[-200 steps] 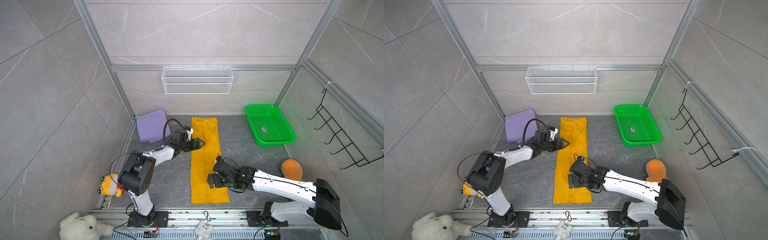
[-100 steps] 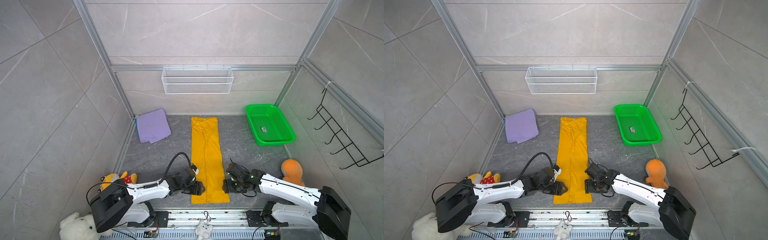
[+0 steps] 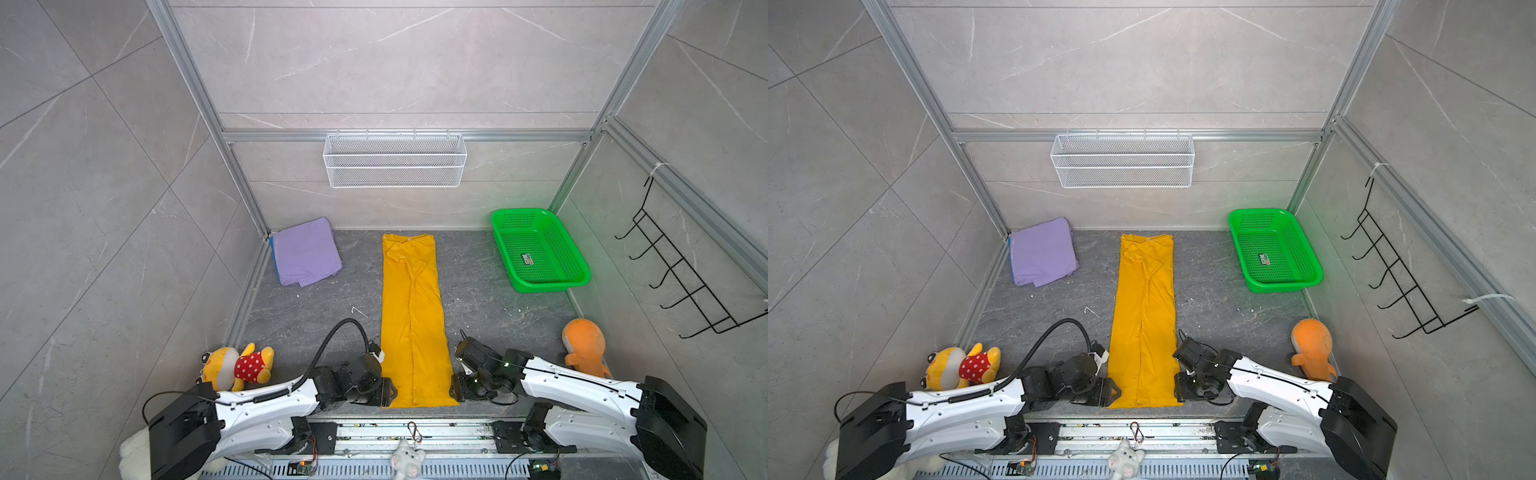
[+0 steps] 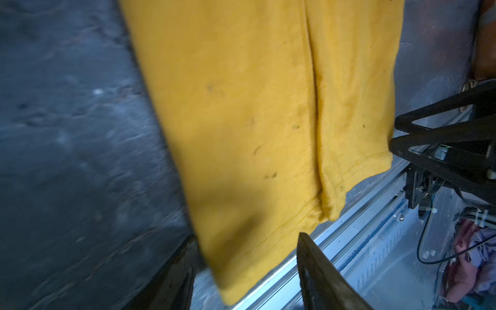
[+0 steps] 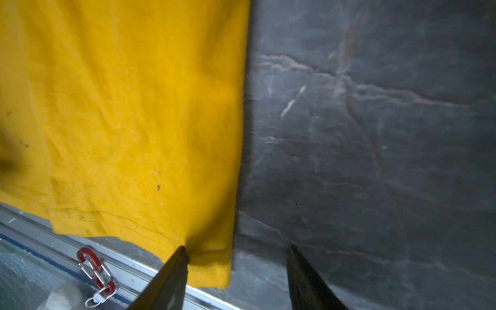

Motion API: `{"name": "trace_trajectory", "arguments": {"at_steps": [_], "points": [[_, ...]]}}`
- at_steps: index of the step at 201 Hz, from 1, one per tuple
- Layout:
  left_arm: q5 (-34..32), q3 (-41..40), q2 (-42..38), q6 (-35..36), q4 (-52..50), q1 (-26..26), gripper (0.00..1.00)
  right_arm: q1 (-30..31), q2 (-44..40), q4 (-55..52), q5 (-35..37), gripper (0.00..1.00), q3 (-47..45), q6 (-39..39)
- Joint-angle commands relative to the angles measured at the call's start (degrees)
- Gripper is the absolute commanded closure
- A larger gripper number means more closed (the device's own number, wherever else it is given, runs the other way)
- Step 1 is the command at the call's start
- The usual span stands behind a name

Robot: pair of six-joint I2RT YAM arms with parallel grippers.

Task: Fold and stack t-shirts
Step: Fold the T-shirt at the center of the table.

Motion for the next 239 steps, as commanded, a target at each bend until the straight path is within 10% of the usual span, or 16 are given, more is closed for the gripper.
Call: {"name": "trace_trajectory", "arguments": {"at_steps": [1, 130, 192, 239], "points": [[-2.01, -1.37, -4.46, -2.19, -6.37, -0.23, 0.43, 1.68, 1.71, 1.84, -1.15, 0.41, -1.12, -0.19], [4.42, -1.80, 3.39, -1.45, -1.91, -0.81, 0.70, 6.28, -3.42, -2.68, -0.68, 0.54, -5.02, 3.10], [1.99, 0.88, 1.97, 0.84, -7.17, -0.85, 1.00, 6.79, -1.18, -2.38, 0.05, 1.00, -1.80, 1.54], [-2.62, 8.11, 1.98, 5.56, -11.43, 0.33, 1.00, 6.84, -0.54, -3.68, 1.08, 1.00, 4.89, -1.47]]}}
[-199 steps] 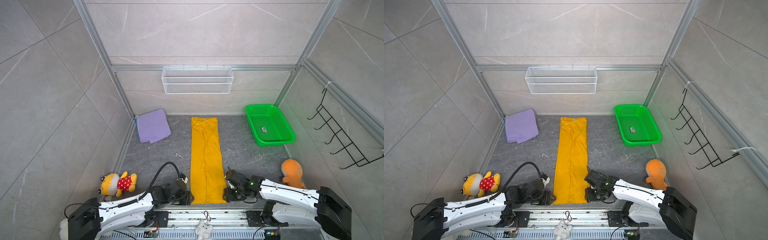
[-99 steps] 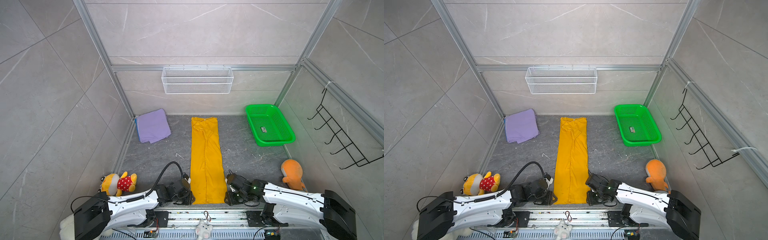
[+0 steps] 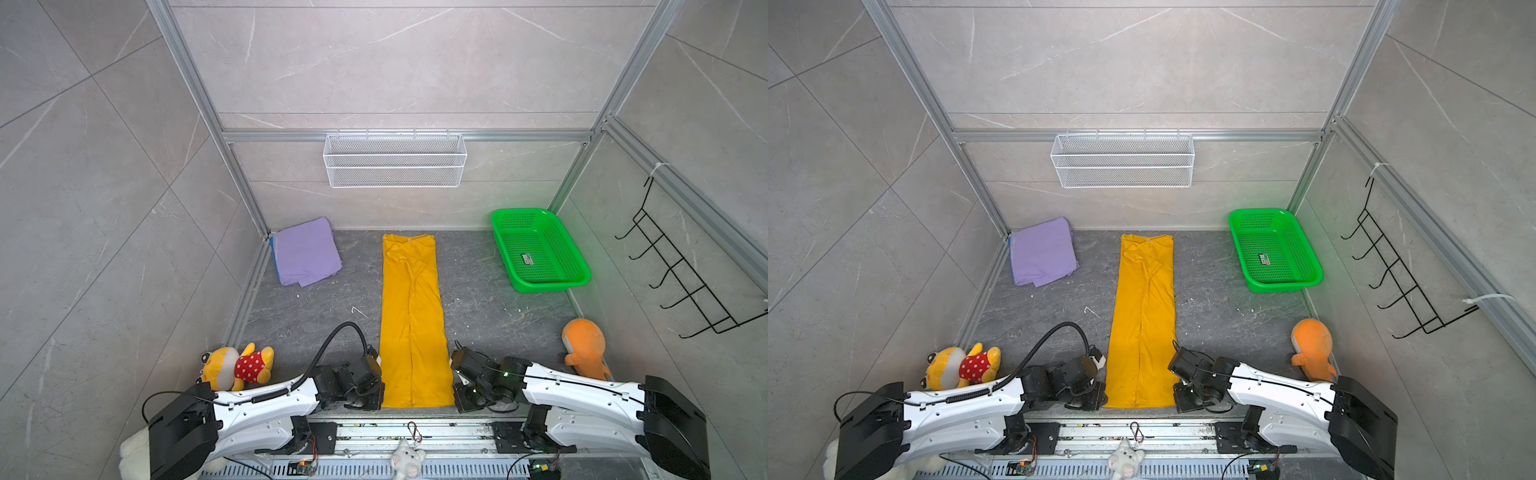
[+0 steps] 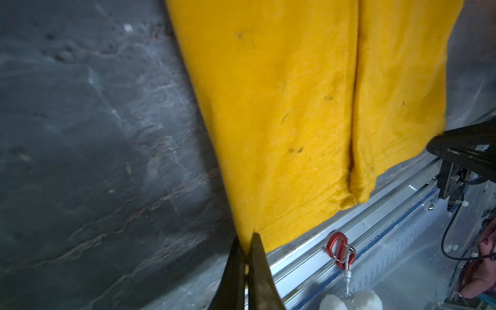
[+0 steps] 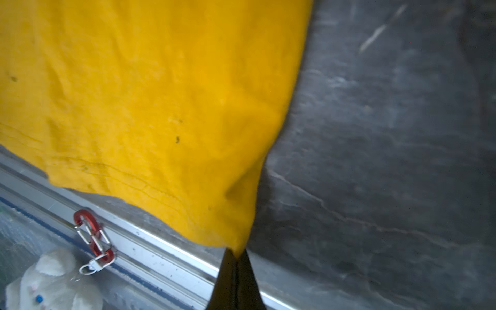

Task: Fold and stack t-shirts
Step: Fold the T-shirt at the center of the table.

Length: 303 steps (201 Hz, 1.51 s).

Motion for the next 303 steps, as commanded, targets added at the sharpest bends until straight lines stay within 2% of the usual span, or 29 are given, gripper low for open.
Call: {"name": "trace_trajectory", "arguments": {"at_steps": [1, 23, 56, 94, 115, 167, 202, 303], "points": [[-3.56, 4.59, -0.22, 4.34, -3.72, 0.90, 1.00, 0.36, 1.08, -2.26, 1.71, 1.00, 4.63, -2.30], [-2.98, 7.51, 1.54, 6.66, -1.90, 4.44, 1.00, 0.24, 2.94, -2.05, 2.70, 1.00, 8.26, -3.66], [-1.66, 13.54, 6.22, 10.68, 0.86, 13.73, 1.00, -2.43, 9.00, 0.74, 5.26, 1.00, 14.06, -7.20], [2.28, 22.09, 15.99, 17.58, 4.14, 23.14, 1.00, -9.56, 17.50, 7.27, 4.08, 1.00, 19.24, -10.32], [3.01, 26.81, 21.17, 20.02, 4.49, 26.41, 1.00, -12.12, 21.31, 7.79, 5.64, 1.00, 23.20, -11.60], [4.96, 37.20, 32.40, 25.18, 4.20, 30.83, 1.00, -20.88, 28.76, 9.72, 5.73, 1.00, 30.28, -13.09], [5.37, 42.16, 36.84, 26.62, 4.04, 32.97, 1.00, -25.04, 33.80, 10.17, 3.49, 1.00, 34.72, -13.74], [9.81, 57.77, 48.97, 28.67, 2.64, 38.93, 1.00, -30.78, 45.06, 12.13, -0.40, 1.00, 44.25, -12.75]]}}
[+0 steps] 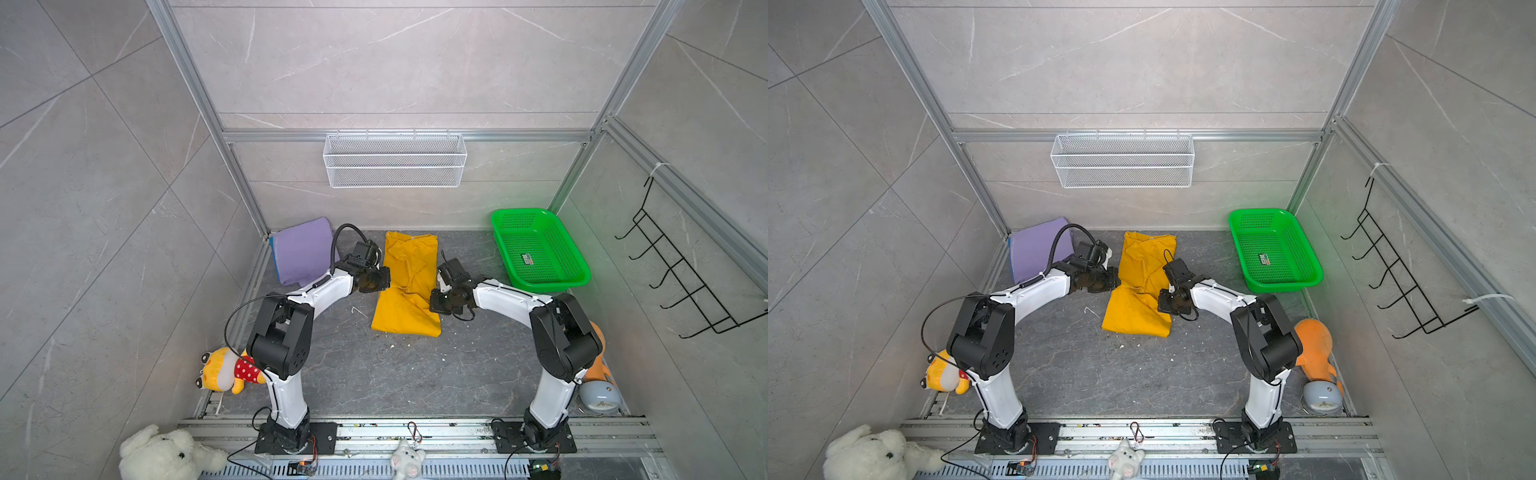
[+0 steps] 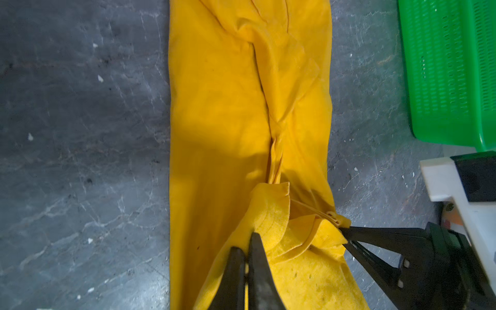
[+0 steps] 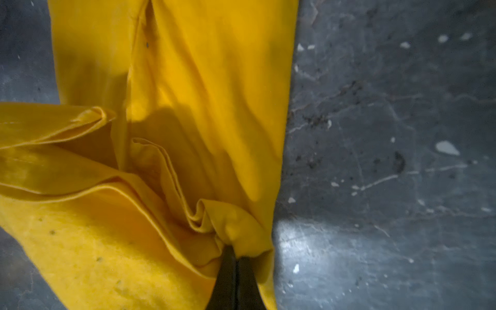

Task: Fold and stack t-shirts
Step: Fold the T-shirt at the center of the table.

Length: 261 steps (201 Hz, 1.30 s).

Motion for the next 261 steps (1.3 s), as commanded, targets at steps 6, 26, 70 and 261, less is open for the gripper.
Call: {"name": "trace_trajectory", "arguments": {"at_steps": [6, 26, 70, 261], "points": [[2.69, 4.48, 2.60, 2.28, -0.45, 1.31, 1.00, -0.87, 3.04, 0.76, -2.33, 1.00, 4.08, -0.04], [4.05, 5.91, 4.49, 2.44, -0.45, 1.87, 1.00, -1.55, 5.08, 0.96, -3.35, 1.00, 6.03, 0.37], [4.88, 9.50, 8.00, 3.12, -1.62, 2.97, 1.00, -3.27, 8.53, 0.77, -4.02, 1.00, 10.18, 1.23], [7.40, 21.14, 15.42, 4.40, -6.76, 5.92, 1.00, -8.04, 9.41, 0.24, -5.64, 0.97, 16.42, 1.25]]}}
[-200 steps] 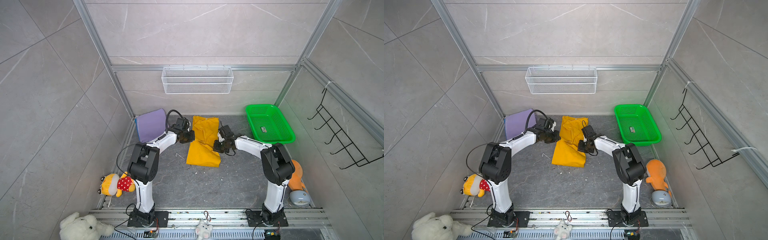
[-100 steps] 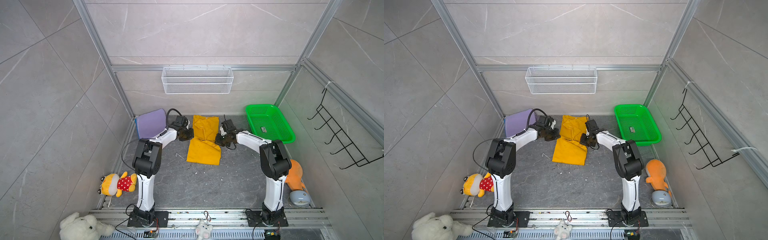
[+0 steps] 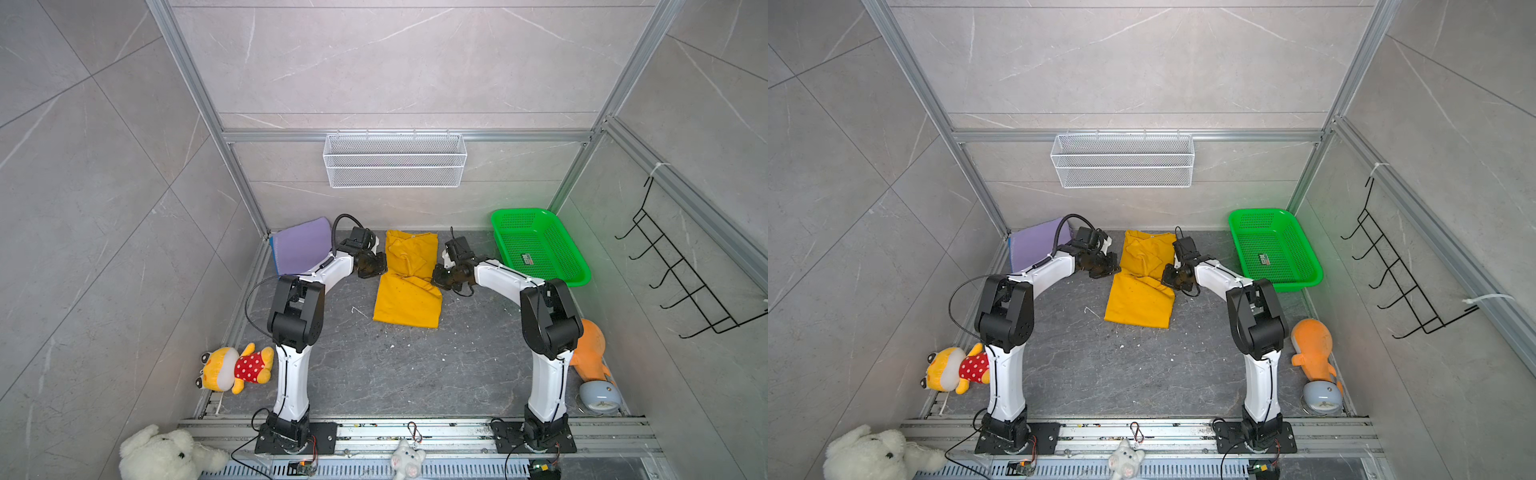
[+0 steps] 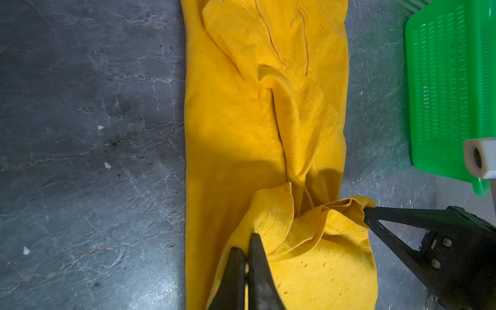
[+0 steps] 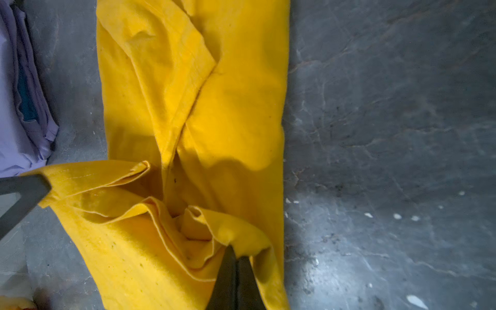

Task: Fold and stack t-shirts
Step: Fold the T-shirt at the center of the table.

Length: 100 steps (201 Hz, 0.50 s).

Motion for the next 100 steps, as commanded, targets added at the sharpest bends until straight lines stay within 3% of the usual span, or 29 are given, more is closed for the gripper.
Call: {"name": "trace_trajectory", "arguments": {"at_steps": [1, 13, 26, 39, 49, 55, 59, 75, 100], "points": [[1.36, 3.85, 0.98, 1.80, -1.15, 0.72, 1.00, -0.89, -0.46, -0.60, -1.33, 0.95, 1.85, 0.36], [1.42, 4.61, 1.76, 1.54, -1.54, 0.92, 1.00, -0.99, 1.00, -1.08, -1.59, 0.78, 2.86, 0.35], [1.49, 4.97, 2.39, 0.89, -1.82, 1.35, 0.75, -1.20, 1.60, -1.17, -1.67, 0.54, 3.32, 0.26], [1.51, 4.27, 2.06, 0.19, -1.21, 1.80, 0.36, -1.36, 0.55, -0.53, -1.48, 0.34, 2.70, -0.11], [1.39, 3.23, 1.11, -0.02, -0.06, 2.29, 0.15, -1.37, -1.21, 0.24, -1.05, 0.22, 1.70, -0.78], [1.62, 2.52, 0.40, 0.11, 0.65, 2.61, 0.11, -1.44, -2.39, 0.55, -0.96, 0.17, 1.15, -1.16], [1.66, 2.23, -0.05, 0.21, 0.80, 2.84, 0.02, -1.41, -3.24, 0.61, -0.78, 0.15, 0.68, -1.61], [1.70, 1.00, -1.82, 0.52, 1.18, 3.76, 0.00, -1.41, -6.33, 0.71, -0.59, 0.08, -1.51, -2.65], [2.42, -4.12, -6.18, 0.33, 2.23, 4.45, 0.00, -1.39, -10.54, 1.34, -2.77, 0.06, -6.24, -4.44]]}}
